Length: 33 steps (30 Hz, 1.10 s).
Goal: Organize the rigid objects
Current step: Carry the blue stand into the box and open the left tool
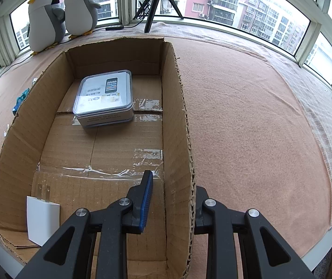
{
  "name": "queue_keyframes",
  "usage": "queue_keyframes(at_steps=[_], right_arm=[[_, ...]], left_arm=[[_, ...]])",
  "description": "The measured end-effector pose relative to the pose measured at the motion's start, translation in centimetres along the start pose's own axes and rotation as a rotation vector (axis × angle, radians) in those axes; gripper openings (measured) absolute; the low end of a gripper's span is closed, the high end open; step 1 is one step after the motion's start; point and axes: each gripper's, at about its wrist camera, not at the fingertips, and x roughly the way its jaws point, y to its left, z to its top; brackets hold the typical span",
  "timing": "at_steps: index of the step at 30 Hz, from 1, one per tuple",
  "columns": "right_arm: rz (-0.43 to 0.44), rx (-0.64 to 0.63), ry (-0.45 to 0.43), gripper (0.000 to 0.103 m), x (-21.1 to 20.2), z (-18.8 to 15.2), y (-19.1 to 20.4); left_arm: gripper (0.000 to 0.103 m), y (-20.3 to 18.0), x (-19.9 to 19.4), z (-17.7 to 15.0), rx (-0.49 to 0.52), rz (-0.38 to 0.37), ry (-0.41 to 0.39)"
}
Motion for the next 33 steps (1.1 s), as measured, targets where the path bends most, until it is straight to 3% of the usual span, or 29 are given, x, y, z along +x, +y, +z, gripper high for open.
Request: queue_keyframes(at_steps=[8, 13, 20, 28, 29, 31, 33], right_arm=[[0.001, -0.001, -0.001, 0.024, 0.0, 0.0, 0.0], [0.005, 0.003, -0.002, 0.024, 0.0, 0.0, -0.1], [0.016, 0.009, -0.005, 0.024, -0.1, 0.1, -0.2], [0.024, 0.009, -0.006, 0.024, -0.1, -0.1, -0.4], [0.024, 0.009, -0.006, 0.024, -0.1, -0.1, -0.4], [0.024, 0.010, -0.006, 0.024, -0.1, -0.1, -0.4], [0.023, 0.010, -0.006, 0.024, -0.1, 0.0, -0.3]], left_arm=[[0.037, -5.4, -0.4, 3.5, 0.068, -0.090, -0.052], [0.037, -9.5, 1.8, 5.7, 0.099, -0.137, -0.047], [0.037, -13.6, 5.7, 7.3, 0.104, -0.142, -0.017], [0.038, -15.8, 8.2, 7.2, 0.109, -0.166, 0.011], [0.041, -15.9, 8.4, 7.2, 0.105, -0.164, 0.020], [0.066, -16.0, 8.4, 7.3, 0.096, -0.165, 0.019], [0.067, -16.0, 8.0, 7.3, 0.092, -0.166, 0.006]])
